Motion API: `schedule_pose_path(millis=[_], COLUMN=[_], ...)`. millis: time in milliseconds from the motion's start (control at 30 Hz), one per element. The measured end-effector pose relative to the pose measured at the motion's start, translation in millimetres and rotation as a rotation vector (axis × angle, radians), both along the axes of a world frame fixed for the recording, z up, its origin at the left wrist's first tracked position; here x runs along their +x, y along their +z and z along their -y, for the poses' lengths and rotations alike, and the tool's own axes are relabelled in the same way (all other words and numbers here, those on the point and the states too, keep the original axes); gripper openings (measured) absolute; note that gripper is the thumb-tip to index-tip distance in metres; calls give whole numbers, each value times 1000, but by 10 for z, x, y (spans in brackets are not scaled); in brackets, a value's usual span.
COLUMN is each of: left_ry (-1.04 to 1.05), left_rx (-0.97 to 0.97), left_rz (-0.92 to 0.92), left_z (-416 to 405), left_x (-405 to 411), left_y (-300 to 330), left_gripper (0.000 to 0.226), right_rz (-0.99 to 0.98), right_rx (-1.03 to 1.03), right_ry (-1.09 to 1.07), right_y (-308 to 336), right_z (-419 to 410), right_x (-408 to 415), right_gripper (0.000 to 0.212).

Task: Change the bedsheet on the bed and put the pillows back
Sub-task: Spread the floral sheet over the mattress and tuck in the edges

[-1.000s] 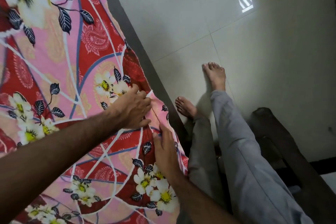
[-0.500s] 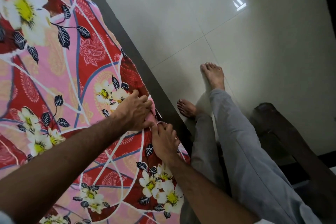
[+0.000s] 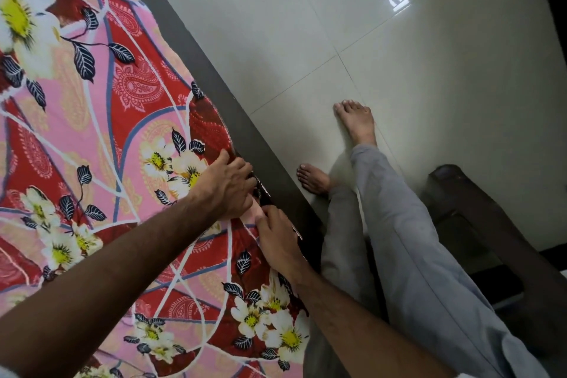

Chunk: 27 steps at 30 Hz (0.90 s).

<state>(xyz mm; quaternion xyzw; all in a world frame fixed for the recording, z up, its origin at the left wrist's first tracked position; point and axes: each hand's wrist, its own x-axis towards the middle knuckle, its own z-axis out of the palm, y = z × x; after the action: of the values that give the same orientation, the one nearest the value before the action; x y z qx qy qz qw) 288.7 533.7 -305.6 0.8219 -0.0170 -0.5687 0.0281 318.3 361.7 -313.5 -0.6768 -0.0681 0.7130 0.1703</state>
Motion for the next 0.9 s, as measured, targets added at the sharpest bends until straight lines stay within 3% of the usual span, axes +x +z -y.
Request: schedule_pose_path(millis=[133,300,400,500,567,600,733,900], left_ry=[24,-25,-11,18,32,32,29,46], left_rx=[-24,-39,-25,-11,-13,-14,1,0], left_rz=[-61,-65,-27,23,19,19,25,11], left_z=[-22,-65,-55,-69,-56,-53,-58,-74], left_x=[29,27,11,-3,-25,-32,-33,-34], left_y=[-55,-105,-115,-135,-148,-155,-195,-287], left_gripper=[48,52,53,48,48,48,48,47], right_rz=[-171,-212,-268,-15,201,210,-221,-308], right_rx=[-61,-22,59,187,64,-37,-264,-303], right_ry=[-21,207,338,326,189,202,286,47], right_y=[-81,-153,-126,-111,-123,-142,-23,233], right_z=[-57,-128,-126,125,366,478,686,665], right_x=[91,215,421,801,988,1011,616,338], right_gripper=[32,53,50,31,24,24,28,45])
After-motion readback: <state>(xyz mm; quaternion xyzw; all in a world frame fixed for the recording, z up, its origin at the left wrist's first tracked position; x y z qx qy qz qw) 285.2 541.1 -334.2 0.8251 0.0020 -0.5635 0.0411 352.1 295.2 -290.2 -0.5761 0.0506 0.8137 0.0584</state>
